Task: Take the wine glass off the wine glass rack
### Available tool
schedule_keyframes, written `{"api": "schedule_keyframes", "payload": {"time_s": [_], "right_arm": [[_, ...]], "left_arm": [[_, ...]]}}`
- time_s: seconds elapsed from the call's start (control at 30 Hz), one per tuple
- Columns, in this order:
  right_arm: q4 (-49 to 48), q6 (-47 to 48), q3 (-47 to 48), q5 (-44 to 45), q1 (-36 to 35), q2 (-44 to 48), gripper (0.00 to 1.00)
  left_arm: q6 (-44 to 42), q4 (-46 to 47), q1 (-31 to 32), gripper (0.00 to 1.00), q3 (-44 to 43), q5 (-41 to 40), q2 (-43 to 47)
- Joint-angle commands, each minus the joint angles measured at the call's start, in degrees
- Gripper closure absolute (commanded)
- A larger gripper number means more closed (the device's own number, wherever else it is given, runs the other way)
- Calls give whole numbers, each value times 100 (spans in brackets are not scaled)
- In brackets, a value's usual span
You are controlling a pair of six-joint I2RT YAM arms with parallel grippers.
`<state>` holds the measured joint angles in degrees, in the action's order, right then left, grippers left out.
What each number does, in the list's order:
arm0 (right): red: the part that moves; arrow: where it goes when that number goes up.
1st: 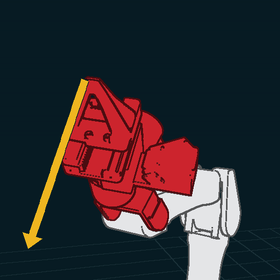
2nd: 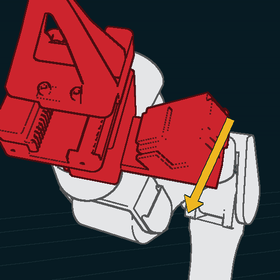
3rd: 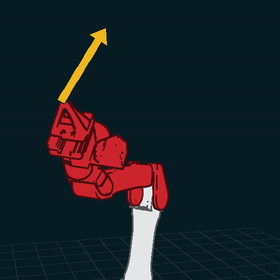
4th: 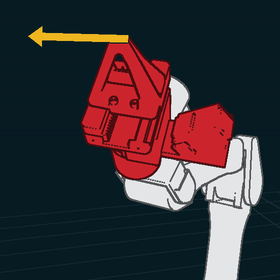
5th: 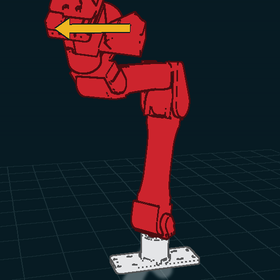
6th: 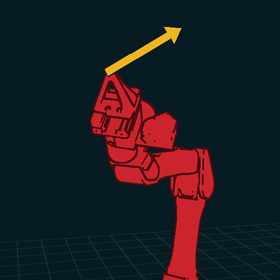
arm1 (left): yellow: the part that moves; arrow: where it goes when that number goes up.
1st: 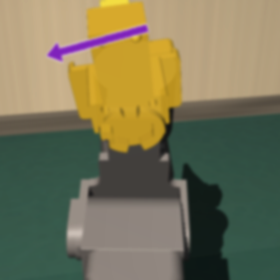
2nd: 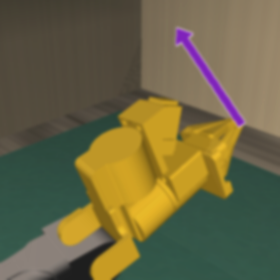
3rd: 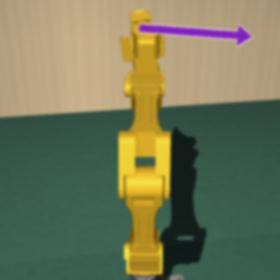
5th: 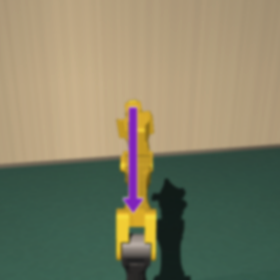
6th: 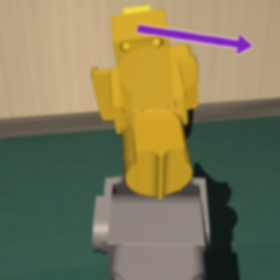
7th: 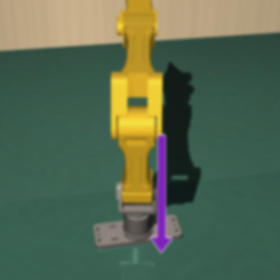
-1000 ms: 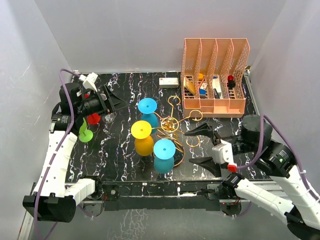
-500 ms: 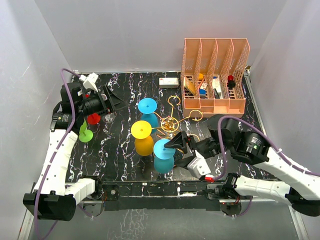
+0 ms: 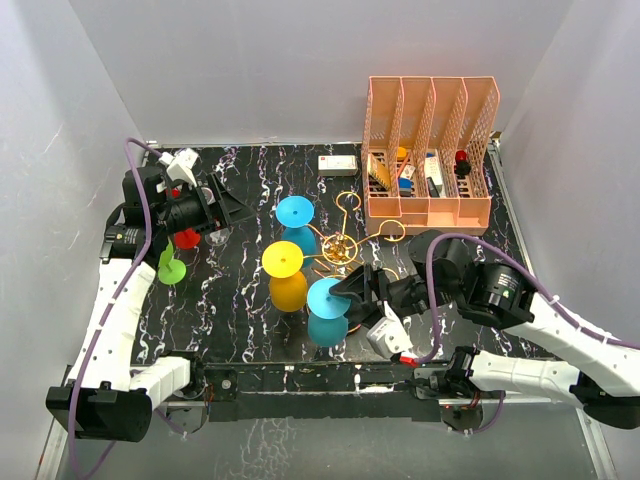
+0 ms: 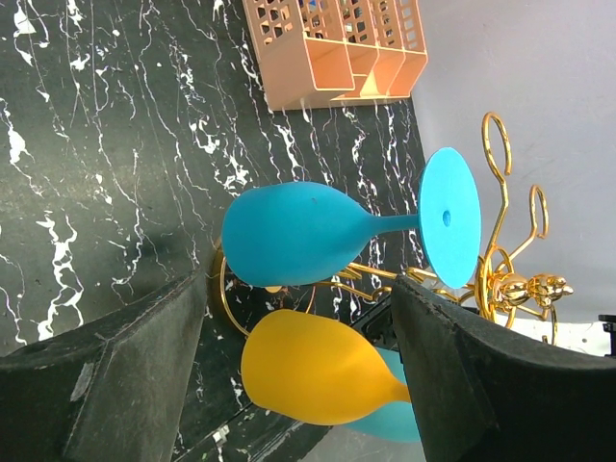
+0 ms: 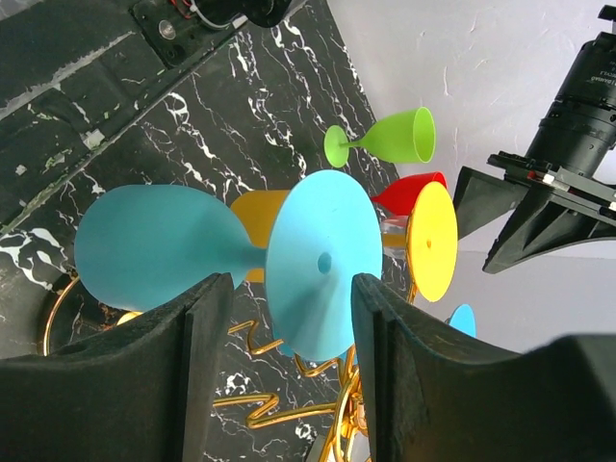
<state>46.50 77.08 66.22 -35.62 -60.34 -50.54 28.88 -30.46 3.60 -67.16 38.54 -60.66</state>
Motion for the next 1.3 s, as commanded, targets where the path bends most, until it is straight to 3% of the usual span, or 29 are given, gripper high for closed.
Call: {"api": "schedule_keyframes", "payload": {"time_s": [0.0,0.43,0.77,1.1,1.27], "right_arm": [[-132,233,41,69,-26,-10,46],[72,243,106,31,-66,-25,66],[193,117,230,-53,-72,-14,75],[276,-233,370,-234,-74,-66,72],[443,-235,496,-227,-70,-89,66]], "left_arm": [[-115,-62,19,25,-94,7,74],[-160,-158,18,24,-146,-19,106],[-155,-187,18,24,-201,-26,111],[-156,-192,18,24,-175,-21,144],[-170,-206,23,24,-183,-19,143]]}}
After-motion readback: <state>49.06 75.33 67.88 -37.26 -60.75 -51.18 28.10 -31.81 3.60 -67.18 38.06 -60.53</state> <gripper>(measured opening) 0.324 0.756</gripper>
